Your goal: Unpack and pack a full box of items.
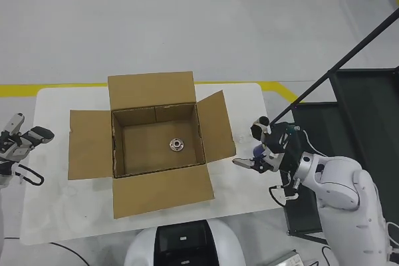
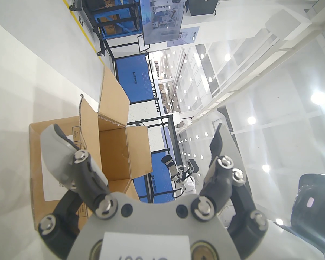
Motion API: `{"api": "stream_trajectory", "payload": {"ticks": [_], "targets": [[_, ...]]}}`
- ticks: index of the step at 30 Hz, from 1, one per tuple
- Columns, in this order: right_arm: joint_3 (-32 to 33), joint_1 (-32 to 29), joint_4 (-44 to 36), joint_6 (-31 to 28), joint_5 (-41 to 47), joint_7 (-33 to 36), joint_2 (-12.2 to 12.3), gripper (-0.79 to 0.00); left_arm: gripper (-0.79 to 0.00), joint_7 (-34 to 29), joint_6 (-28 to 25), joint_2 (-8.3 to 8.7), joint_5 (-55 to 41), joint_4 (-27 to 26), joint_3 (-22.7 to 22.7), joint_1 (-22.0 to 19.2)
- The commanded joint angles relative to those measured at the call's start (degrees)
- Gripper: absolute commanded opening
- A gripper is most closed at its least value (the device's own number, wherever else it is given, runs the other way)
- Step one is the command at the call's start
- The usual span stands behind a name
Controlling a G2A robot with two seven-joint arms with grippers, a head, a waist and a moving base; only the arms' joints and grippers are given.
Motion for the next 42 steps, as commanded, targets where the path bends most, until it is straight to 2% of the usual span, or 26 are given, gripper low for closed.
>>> {"api": "stream_trajectory", "payload": {"ticks": [1, 6, 10, 15, 19, 22, 26, 32, 42], "targets": [[1.0, -0.3, 2.8, 1.1, -1.2, -6.0, -0.1, 0.000, 0.000, 0.0, 0.0, 0.00, 0.0, 0.0, 0.0, 0.0], [7.6, -4.5, 9.8, 2.5, -6.6, -18.8, -0.2, 0.000, 0.000, 0.0, 0.0, 0.00, 0.0, 0.0, 0.0, 0.0], [10.3, -7.1, 15.3, 3.1, -13.0, -29.3, -0.4, 0.000, 0.000, 0.0, 0.0, 0.00, 0.0, 0.0, 0.0, 0.0], [9.3, -7.0, 21.7, 1.5, -23.3, -41.4, -0.4, 0.000, 0.000, 0.0, 0.0, 0.00, 0.0, 0.0, 0.0, 0.0], [6.8, -5.1, 27.7, 6.1, -29.6, -49.9, -0.7, 0.000, 0.000, 0.0, 0.0, 0.00, 0.0, 0.0, 0.0, 0.0], [4.7, -3.2, 31.7, 8.4, -31.5, -52.7, -0.8, 0.000, 0.000, 0.0, 0.0, 0.00, 0.0, 0.0, 0.0, 0.0], [3.2, -1.6, 36.0, 7.6, -30.8, -54.5, -0.8, 0.000, 0.000, 0.0, 0.0, 0.00, 0.0, 0.0, 0.0, 0.0], [3.0, -1.6, 37.8, 4.2, -30.3, -56.4, -0.5, 0.000, 0.000, 0.0, 0.0, 0.00, 0.0, 0.0, 0.0, 0.0], [0.4, 0.3, 41.6, 5.6, -32.7, -56.1, -0.4, 0.000, 0.000, 0.0, 0.0, 0.00, 0.0, 0.0, 0.0, 0.0]]}}
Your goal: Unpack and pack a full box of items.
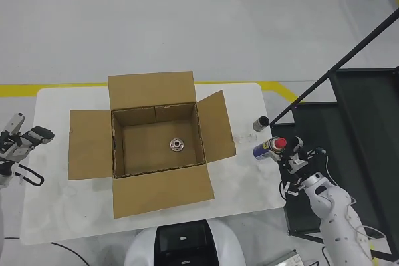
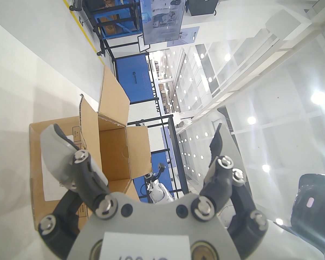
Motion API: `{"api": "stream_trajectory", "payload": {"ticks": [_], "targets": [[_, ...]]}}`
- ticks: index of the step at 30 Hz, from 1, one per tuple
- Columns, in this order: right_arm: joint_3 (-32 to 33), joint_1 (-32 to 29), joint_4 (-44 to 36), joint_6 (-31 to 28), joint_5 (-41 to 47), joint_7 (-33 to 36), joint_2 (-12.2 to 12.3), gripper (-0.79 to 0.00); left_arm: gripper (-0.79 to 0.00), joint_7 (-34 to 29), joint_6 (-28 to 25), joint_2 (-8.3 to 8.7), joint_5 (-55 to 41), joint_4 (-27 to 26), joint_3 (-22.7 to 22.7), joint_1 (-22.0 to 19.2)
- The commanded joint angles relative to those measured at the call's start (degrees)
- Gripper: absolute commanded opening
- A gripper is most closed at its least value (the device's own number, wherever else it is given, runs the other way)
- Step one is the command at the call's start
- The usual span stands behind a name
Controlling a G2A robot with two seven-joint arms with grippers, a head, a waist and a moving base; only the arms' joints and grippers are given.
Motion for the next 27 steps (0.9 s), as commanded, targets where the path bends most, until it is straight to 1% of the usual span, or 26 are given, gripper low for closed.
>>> {"api": "stream_trajectory", "payload": {"ticks": [1, 8, 11, 15, 22, 24, 25, 27], "targets": [[-0.6, 0.5, 0.8, 0.8, -0.9, 0.0, 0.0, 0.000, 0.000, 0.0, 0.0, 0.00, 0.0, 0.0, 0.0, 0.0], [-3.2, 3.3, 6.3, 2.1, -1.6, -1.0, -0.1, 0.000, 0.000, 0.0, 0.0, 0.00, 0.0, 0.0, 0.0, 0.0], [-4.6, 4.7, 8.2, 4.1, -2.8, -1.2, -0.2, 0.000, 0.000, 0.0, 0.0, 0.00, 0.0, 0.0, 0.0, 0.0], [-6.1, 5.7, 9.8, 5.5, -3.3, -2.6, -0.4, 0.000, 0.000, 0.0, 0.0, 0.00, 0.0, 0.0, 0.0, 0.0], [-7.3, 7.1, 11.2, 5.6, -2.2, -4.3, -0.4, 0.000, 0.000, 0.0, 0.0, 0.00, 0.0, 0.0, 0.0, 0.0], [-7.3, 7.2, 11.3, 5.6, -2.0, -4.7, -0.4, -0.551, 0.000, 0.0, 0.0, 0.00, 0.0, 0.0, 0.0, 0.0], [-7.3, 7.3, 11.4, 5.5, -1.8, -4.8, -0.4, -0.785, 0.000, 0.0, 0.0, 0.00, 0.0, 0.0, 0.0, 0.0], [-7.4, 7.3, 11.5, 5.3, -1.7, -5.0, -0.3, -0.785, 0.000, 0.0, 0.0, 0.00, 0.0, 0.0, 0.0, 0.0]]}}
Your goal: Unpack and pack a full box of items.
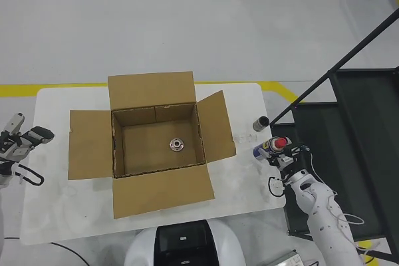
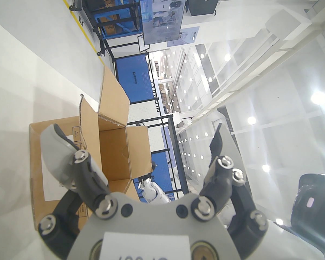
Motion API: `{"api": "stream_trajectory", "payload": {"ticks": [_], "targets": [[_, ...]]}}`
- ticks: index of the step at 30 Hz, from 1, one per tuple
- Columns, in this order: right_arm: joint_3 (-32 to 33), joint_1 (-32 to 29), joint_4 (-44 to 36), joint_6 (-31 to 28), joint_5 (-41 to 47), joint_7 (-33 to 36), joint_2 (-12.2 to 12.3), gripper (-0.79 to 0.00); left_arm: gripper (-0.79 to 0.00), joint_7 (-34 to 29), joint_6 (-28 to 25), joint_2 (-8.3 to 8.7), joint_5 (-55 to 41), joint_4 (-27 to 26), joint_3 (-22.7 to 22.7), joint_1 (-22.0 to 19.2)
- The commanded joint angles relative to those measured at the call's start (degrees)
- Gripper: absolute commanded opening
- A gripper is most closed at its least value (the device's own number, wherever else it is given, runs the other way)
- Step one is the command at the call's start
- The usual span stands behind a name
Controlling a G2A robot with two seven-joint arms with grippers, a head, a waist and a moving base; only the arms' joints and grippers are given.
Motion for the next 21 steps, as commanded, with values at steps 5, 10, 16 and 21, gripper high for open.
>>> {"api": "stream_trajectory", "payload": {"ticks": [5, 10, 16, 21], "targets": [[-0.2, 0.1, 0.4, -0.5, 0.4, -0.4, 0.2, -0.785, 0.000, 0.0, 0.0, 0.00, 0.0, 0.0, 0.0, 0.0], [-0.4, 0.1, 0.3, -1.6, 0.6, -2.2, 0.3, -0.785, 0.000, 0.0, 0.0, 0.00, 0.0, 0.0, 0.0, 0.0], [0.8, -1.2, -2.5, -4.2, 2.0, -4.6, 0.7, -0.785, 0.000, 0.0, 0.0, 0.00, 0.0, 0.0, 0.0, 0.0], [5.0, -7.1, -15.1, -7.3, 4.7, -7.6, 1.3, -0.785, 0.000, 0.0, 0.0, 0.00, 0.0, 0.0, 0.0, 0.0]]}}
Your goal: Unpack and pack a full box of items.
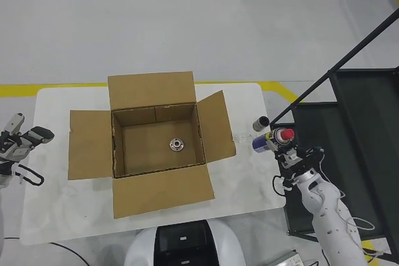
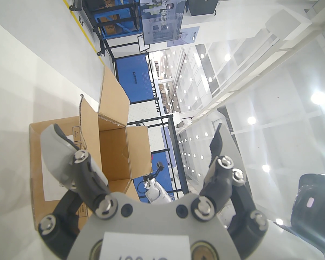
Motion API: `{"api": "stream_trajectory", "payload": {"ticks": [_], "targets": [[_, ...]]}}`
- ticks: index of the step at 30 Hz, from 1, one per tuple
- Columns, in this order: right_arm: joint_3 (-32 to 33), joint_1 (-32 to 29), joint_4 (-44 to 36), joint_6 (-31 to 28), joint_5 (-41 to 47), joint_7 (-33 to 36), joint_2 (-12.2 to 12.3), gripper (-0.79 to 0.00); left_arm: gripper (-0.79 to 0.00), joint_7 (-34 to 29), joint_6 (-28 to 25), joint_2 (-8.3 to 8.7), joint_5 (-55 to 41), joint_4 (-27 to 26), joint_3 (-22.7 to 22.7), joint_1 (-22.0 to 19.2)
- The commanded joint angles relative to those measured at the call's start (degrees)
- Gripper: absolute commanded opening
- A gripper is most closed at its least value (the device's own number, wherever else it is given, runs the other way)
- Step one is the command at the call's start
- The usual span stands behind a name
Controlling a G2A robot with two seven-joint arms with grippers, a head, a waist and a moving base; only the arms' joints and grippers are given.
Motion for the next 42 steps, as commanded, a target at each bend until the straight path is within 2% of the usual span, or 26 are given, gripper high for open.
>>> {"api": "stream_trajectory", "payload": {"ticks": [1, 5, 9, 12, 16, 20, 26, 34, 42], "targets": [[1.8, -3.4, -7.5, -2.8, 2.8, -1.5, 0.2, -0.785, 0.000, 0.0, 0.0, 0.00, 0.0, 0.0, 0.0, 0.0], [5.2, -7.8, -19.0, -8.3, 7.1, -2.3, 0.6, -0.785, 0.000, 0.0, 0.0, 0.00, 0.0, 0.0, 0.0, 0.0], [6.3, -9.8, -28.7, -12.2, 9.9, 0.4, 0.9, -0.785, 0.000, 0.0, 0.0, 0.00, 0.0, 0.0, 0.0, 0.0], [4.2, -9.4, -33.9, -14.5, 13.2, 6.2, 1.1, -0.785, 0.000, 0.0, 0.0, 0.00, 0.0, 0.0, 0.0, 0.0], [-2.9, -6.1, -36.0, -17.3, 20.8, 16.5, 1.5, -0.785, 0.000, 0.0, 0.0, 0.00, 0.0, 0.0, 0.0, 0.0], [-11.0, -0.2, -33.7, -12.9, 27.5, 29.3, 1.7, -0.785, 0.000, 0.0, 0.0, 0.00, 0.0, 0.0, 0.0, 0.0], [-22.4, 10.8, -30.2, -1.8, 34.9, 47.5, 1.4, -0.785, 0.000, 0.0, 0.0, 0.00, 0.0, 0.0, 0.0, 0.0], [-32.7, 20.1, -26.6, 11.6, 34.4, 58.4, 0.1, -0.785, 0.000, 0.0, 0.0, 0.00, 0.0, 0.0, 0.0, 0.0], [-40.3, 27.3, -18.5, 17.8, 31.2, 56.0, -1.8, -0.785, 0.000, 0.0, 0.0, 0.00, 0.0, 0.0, 0.0, 0.0]]}}
